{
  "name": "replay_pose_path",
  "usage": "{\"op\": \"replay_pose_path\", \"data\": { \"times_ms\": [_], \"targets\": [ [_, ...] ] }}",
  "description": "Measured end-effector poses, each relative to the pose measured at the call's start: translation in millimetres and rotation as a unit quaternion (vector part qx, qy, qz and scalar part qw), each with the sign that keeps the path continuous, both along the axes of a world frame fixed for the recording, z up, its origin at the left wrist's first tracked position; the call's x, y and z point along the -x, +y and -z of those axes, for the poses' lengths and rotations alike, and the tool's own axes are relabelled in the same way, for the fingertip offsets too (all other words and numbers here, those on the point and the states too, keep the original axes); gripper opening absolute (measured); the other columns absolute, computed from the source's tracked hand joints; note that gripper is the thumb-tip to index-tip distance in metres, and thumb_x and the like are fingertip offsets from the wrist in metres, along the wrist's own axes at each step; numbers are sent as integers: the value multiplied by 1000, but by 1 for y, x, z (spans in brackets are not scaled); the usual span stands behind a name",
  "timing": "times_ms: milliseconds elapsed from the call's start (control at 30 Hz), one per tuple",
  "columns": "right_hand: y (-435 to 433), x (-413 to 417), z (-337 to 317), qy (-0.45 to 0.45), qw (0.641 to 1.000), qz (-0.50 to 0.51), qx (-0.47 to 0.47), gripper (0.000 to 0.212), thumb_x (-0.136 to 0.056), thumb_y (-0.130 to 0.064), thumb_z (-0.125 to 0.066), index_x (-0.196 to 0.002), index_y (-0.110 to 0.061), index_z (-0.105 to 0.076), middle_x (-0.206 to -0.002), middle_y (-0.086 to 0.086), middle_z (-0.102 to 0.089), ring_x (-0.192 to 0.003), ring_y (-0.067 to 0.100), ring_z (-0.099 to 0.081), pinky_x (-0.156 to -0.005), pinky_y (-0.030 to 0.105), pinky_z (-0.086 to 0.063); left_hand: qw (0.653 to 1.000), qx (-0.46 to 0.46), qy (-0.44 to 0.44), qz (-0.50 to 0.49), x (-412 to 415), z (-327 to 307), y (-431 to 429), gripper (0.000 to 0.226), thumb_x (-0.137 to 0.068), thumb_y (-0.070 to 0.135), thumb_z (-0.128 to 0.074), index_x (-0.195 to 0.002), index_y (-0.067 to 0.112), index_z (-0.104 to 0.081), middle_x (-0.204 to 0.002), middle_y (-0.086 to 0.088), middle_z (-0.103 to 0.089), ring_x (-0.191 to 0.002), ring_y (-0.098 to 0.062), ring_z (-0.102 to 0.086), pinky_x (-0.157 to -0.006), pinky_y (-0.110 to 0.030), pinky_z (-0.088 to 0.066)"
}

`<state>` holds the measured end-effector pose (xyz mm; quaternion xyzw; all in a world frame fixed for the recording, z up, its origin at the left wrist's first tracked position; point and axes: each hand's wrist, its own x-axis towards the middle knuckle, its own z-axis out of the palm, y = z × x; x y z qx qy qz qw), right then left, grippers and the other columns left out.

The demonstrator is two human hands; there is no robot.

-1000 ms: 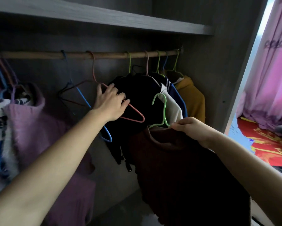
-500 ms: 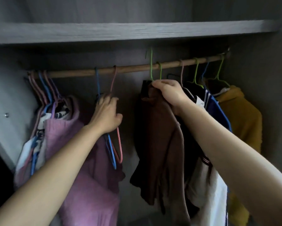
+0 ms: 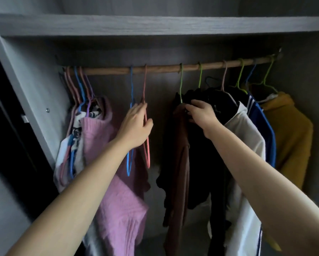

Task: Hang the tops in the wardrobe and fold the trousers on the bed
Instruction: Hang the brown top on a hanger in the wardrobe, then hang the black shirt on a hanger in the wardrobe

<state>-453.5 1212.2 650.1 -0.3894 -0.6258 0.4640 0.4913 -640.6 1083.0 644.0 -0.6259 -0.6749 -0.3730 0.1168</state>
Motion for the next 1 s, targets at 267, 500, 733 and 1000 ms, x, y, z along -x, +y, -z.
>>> {"op": "replay_pose_path", "data": {
  "times_ms": [267, 500, 733, 1000],
  "targets": [
    [-112, -87, 86, -176, 943, 125, -252, 51, -103, -46, -44, -148, -23, -45, -141, -5, -52, -125, 5, -53, -101, 19, -44, 996, -14, -59, 69, -58, 106, -59, 61, -96, 28, -57, -150, 12, -35, -157, -15, -31, -149, -28, -19, -121, -41, -17],
    [-201, -175, 202, -407, 854, 222, -236, 64, -102, -48, -47, -156, -20, -29, -162, 13, -26, -151, 30, -21, -119, 51, -27, 994, -8, -74, 76, -135, 206, -105, 55, -93, 25, -56, -145, 9, -45, -156, -19, -32, -147, -33, -24, -119, -47, -23],
    [-246, -284, 254, -486, 819, 271, -141, 76, -97, -65, -38, -159, -25, -19, -167, 12, -8, -154, 33, -4, -124, 51, -12, 990, 73, -22, 122, -246, 250, -129, 57, -95, 36, -51, -146, 12, -43, -158, -15, -30, -148, -31, -22, -116, -54, -25],
    [-321, -529, 291, -521, 768, 371, -37, 80, -94, -68, -30, -160, -26, -11, -167, 12, -2, -154, 33, 0, -124, 52, -8, 964, 111, 3, 242, -485, 271, -130, 63, -90, 42, -49, -145, 10, -45, -155, -20, -33, -144, -38, -27, -112, -60, -27]
  ]
}}
